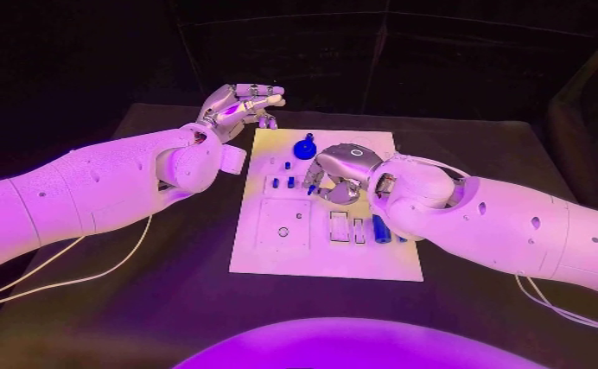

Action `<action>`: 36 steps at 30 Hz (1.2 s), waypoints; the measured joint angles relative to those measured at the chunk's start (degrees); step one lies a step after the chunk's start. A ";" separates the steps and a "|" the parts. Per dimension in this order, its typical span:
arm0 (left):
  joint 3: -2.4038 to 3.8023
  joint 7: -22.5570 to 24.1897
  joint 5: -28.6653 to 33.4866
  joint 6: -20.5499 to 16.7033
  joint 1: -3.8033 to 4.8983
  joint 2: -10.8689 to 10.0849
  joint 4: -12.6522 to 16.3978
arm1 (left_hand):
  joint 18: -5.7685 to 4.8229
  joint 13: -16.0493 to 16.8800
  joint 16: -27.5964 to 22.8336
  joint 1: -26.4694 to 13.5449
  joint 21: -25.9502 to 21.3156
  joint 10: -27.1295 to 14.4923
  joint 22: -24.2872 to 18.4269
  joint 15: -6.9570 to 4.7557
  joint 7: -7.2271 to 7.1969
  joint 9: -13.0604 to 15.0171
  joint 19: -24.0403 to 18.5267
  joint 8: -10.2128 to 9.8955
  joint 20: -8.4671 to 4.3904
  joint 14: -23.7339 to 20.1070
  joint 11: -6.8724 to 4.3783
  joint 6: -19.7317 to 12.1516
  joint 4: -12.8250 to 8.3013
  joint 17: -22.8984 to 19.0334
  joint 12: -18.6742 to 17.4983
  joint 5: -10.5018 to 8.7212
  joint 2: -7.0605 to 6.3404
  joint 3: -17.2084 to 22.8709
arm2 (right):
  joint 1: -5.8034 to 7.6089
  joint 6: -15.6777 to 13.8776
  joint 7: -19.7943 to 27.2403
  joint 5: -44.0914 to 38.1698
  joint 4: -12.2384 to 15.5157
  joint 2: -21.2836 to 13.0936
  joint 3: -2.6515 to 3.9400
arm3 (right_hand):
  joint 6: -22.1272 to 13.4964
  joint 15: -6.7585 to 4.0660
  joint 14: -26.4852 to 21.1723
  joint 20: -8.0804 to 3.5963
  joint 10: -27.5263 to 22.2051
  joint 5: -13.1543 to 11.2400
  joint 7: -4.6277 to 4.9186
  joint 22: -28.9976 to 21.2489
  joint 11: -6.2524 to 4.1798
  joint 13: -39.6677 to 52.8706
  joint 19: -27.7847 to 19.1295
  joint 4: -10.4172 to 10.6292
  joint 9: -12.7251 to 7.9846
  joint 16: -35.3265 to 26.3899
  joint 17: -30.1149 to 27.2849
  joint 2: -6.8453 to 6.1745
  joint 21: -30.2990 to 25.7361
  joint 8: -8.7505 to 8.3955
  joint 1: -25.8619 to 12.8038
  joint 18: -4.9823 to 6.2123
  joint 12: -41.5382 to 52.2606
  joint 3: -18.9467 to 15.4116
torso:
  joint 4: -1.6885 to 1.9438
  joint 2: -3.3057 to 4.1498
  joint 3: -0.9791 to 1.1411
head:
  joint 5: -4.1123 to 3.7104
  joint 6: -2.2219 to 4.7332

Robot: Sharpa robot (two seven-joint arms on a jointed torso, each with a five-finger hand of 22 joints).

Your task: Assemble the parts on the task board

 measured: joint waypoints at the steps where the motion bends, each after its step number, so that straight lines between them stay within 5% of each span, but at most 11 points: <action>1: 0.00 -0.01 0.00 0.00 0.00 0.01 0.00 | 0.00 0.00 0.00 0.00 0.00 0.00 0.00 0.00 0.00 0.00 0.00 0.00 0.00 0.00 0.00 0.00 0.00 0.00 0.00 0.00 0.00 0.00 | -0.24 0.26 0.07 -0.04 -0.14 0.22 -0.03 | -0.01 0.00 0.00 0.00 0.00 0.00 -0.01 0.00 0.00 0.00 0.00 0.00 -0.01 0.00 0.00 0.00 0.00 0.00 0.00 0.00 0.00 0.00 | 0.00 -0.01 0.02 | 0.13 -0.08; 14: 0.00 -0.24 0.01 0.02 0.02 0.38 -0.13 | 0.00 0.00 0.00 0.00 0.00 0.00 -0.05 0.00 0.00 0.01 0.00 0.00 0.00 0.00 0.00 0.00 0.00 0.00 0.00 0.00 0.00 0.00 | -1.42 2.78 0.68 -0.56 -0.77 1.93 -1.01 | -0.09 0.00 0.00 0.00 0.00 0.24 -0.08 -0.01 0.00 0.00 0.00 0.00 0.02 0.00 -0.01 -0.01 0.00 -0.08 0.01 0.00 0.00 0.00 | -0.11 -0.10 0.07 | 1.19 -0.78; 36: 0.00 -0.58 0.02 0.21 0.02 0.47 -0.36 | 0.00 0.01 0.00 0.00 0.00 0.00 -0.05 0.00 0.00 0.02 0.00 0.01 0.00 0.00 0.00 0.00 0.00 0.00 0.00 0.00 0.00 0.00 | -2.00 3.58 0.88 -1.49 -1.95 3.40 -1.32 | 0.02 0.00 0.00 0.00 0.00 0.24 0.03 -0.02 0.00 0.00 0.00 0.00 -0.03 0.00 0.06 -0.01 0.00 -0.28 0.01 0.01 -0.22 0.00 | -0.13 -0.09 0.09 | 1.62 -1.25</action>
